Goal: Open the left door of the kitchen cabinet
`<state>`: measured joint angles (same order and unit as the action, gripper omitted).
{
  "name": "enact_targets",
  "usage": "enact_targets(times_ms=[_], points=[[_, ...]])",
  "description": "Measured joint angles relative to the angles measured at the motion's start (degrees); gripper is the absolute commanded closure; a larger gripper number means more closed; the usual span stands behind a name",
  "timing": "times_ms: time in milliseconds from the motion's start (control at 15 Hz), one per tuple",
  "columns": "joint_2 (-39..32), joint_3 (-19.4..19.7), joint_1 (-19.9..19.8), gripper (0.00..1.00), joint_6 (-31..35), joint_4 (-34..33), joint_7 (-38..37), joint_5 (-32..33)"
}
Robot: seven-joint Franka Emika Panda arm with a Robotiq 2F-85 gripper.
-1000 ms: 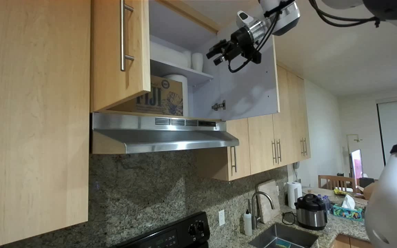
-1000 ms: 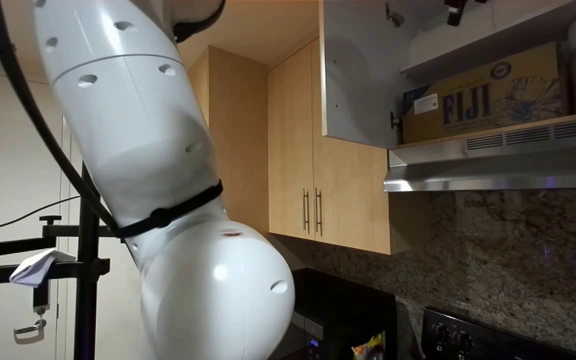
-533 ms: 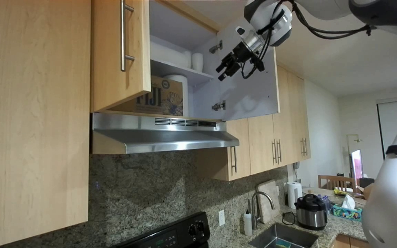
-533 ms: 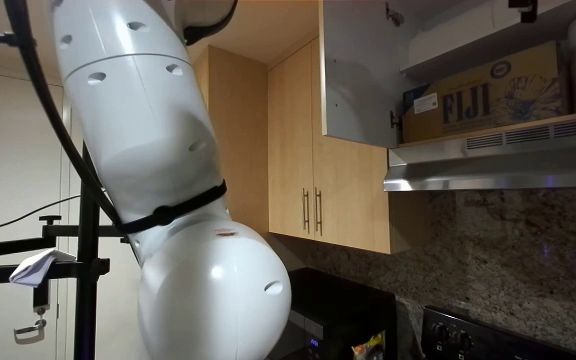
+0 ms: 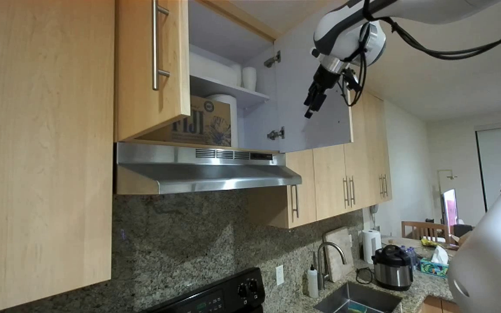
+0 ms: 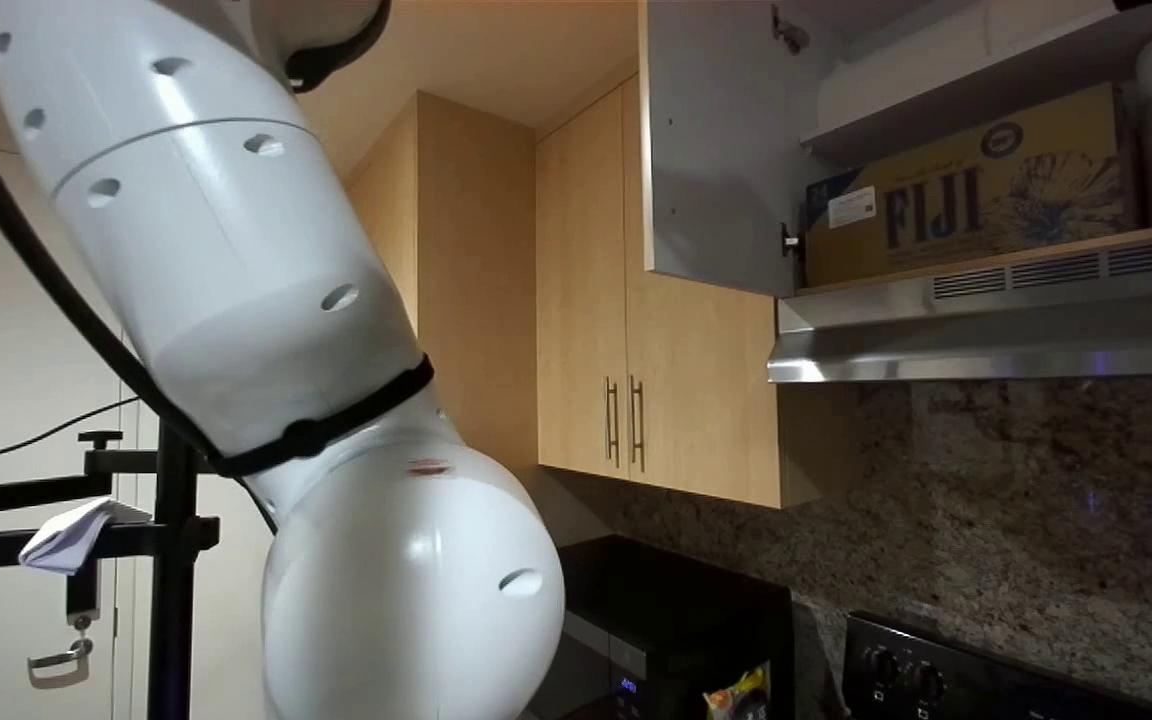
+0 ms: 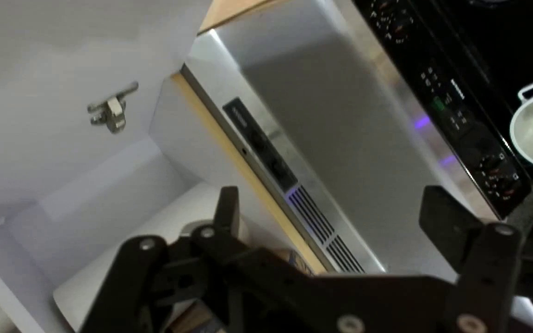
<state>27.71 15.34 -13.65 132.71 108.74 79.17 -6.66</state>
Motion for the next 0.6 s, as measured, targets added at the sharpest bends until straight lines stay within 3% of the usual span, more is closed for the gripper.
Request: enact_targets(times_ms=[333, 600], points=[[4.5, -2.6, -5.1, 0.0, -1.8, 5.5, -18.0, 18.2], [6.3, -7.7, -6.2, 0.0, -14.7, 6.4, -32.1, 28.0]])
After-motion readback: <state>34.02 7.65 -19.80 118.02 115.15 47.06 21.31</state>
